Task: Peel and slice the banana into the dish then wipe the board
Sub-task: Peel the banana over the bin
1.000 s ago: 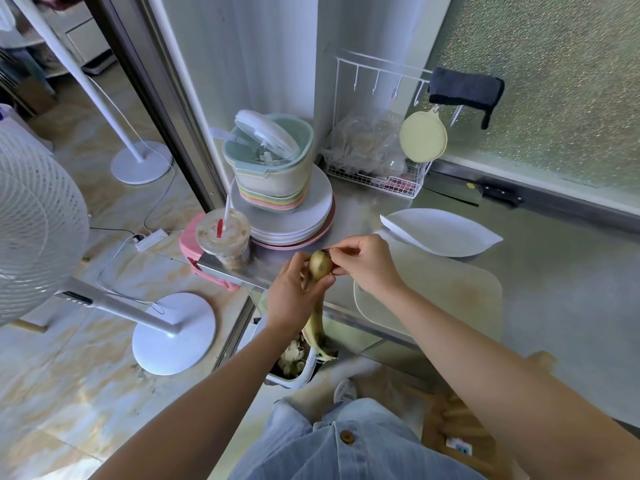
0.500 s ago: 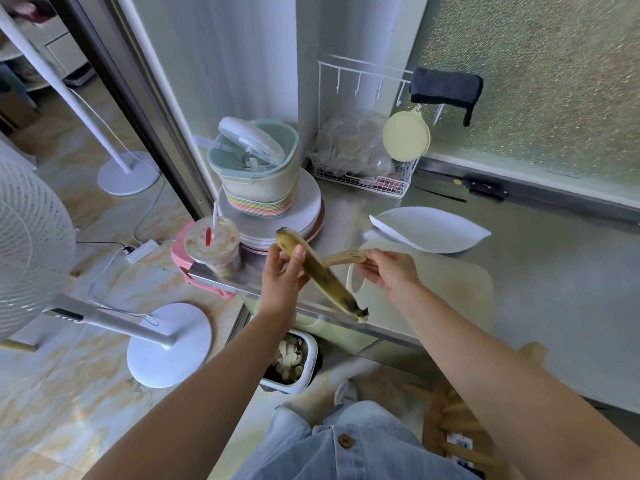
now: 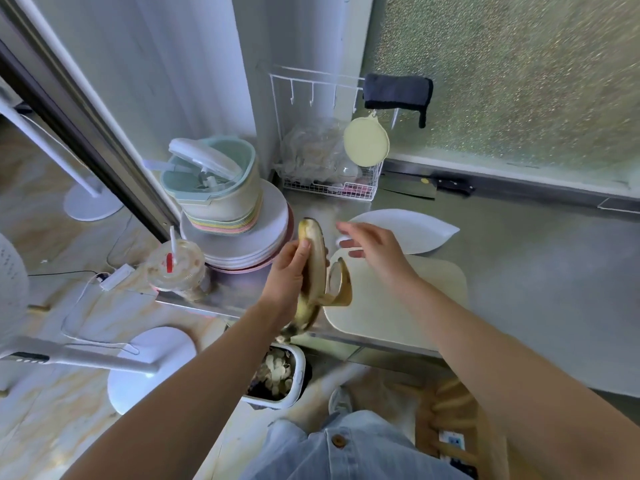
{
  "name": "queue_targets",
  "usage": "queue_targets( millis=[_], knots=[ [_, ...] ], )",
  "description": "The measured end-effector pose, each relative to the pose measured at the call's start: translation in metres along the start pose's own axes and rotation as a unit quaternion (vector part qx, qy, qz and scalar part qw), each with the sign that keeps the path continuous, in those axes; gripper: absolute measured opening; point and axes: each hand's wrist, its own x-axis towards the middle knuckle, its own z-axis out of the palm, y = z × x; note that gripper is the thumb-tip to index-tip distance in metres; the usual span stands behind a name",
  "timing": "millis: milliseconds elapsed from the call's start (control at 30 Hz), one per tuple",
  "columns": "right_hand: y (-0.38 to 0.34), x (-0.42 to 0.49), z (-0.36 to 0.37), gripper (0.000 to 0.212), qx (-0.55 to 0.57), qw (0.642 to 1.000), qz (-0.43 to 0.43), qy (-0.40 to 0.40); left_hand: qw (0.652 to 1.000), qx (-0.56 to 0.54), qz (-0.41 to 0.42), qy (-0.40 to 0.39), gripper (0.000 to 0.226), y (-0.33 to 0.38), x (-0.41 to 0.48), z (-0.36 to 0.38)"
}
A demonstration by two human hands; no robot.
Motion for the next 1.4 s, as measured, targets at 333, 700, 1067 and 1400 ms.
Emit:
queue_targets(
  millis=[333, 700, 1067, 1400],
  knots=[
    [-0.005, 0.010, -0.023, 0.015, -0.109, 0.993, -0.046, -0.030, 0.983, 0.158, 0.006, -0.089, 0.030, -0.010, 0.006, 0.010],
    [0.005, 0.009, -0.025, 0.015, -0.122, 0.987, -0.059, 0.089, 0.978, 0.192, 0.027, -0.077, 0.024, -0.018, 0.013, 0.028],
    [0.058, 0.004, -0.071, 0.013, 0.253, 0.894, 0.297, 0.220, 0.961, -0.245, -0.046, 0.122, 0.053, -0.005, 0.046, 0.017],
    [0.025, 0.019, -0.060, 0.021, 0.064, 0.995, 0.064, 0.041, 0.993, 0.068, -0.083, -0.044, 0.047, -0.014, 0.040, 0.050]
  ],
)
